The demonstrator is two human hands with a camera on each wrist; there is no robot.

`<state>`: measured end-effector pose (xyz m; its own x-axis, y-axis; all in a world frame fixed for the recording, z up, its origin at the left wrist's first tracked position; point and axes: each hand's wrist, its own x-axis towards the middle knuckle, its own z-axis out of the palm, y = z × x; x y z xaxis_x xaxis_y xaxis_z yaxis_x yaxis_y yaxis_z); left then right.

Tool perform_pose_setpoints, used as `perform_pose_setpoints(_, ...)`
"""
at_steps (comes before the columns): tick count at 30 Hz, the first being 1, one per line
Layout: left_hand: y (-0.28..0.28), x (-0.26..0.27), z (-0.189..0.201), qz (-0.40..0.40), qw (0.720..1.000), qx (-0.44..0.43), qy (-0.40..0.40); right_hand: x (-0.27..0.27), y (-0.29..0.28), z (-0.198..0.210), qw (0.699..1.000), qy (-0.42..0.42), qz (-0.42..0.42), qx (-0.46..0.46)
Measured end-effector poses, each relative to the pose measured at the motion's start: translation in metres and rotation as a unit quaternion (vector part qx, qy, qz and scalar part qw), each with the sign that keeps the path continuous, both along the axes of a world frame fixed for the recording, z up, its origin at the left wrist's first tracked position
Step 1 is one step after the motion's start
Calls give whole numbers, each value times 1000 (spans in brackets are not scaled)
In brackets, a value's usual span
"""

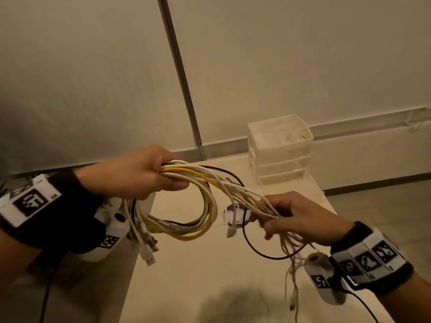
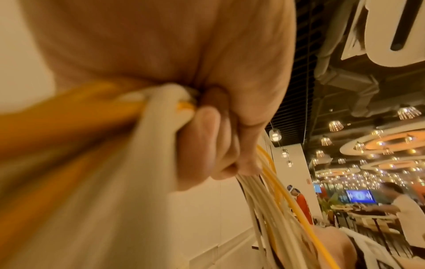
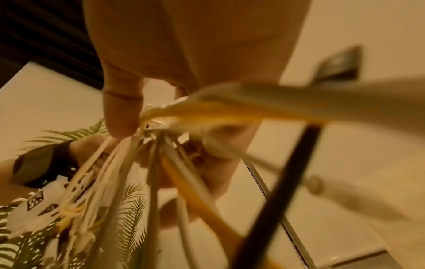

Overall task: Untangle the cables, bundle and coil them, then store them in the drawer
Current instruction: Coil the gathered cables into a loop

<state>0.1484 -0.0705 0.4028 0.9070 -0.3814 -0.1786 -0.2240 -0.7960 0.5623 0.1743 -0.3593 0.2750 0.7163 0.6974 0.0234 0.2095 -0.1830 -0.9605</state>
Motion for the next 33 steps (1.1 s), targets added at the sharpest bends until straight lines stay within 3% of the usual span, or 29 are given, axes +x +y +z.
perform_pose_setpoints(5,-18,-4,1,-11,1000,-19,15,-2,27,10,1000,-23,12,7)
perform_pose_setpoints(9,-25,-4,3,-15,1000,-11,9,-1,53,27,998,1,13,68)
perform_pose_setpoints(14,-14,-10,1,49,994,-70,70,-1,59,32,996,-55,72,19)
perform_pose_setpoints(19,-8,-14,3,90,991,-88,51,3,65,12,993,-96,72,-4)
perform_pose_setpoints(27,-14,-17,3,157,976,-147,-9,-4,69,-31,994,90,-21,64)
perform_pose_setpoints(30,-11,-15,7,205,956,-209,-32,-8,63,-53,993,88,-73,9)
perform_pose_setpoints(33,-8,-15,13,216,950,-222,-39,-16,59,-57,986,116,-74,99)
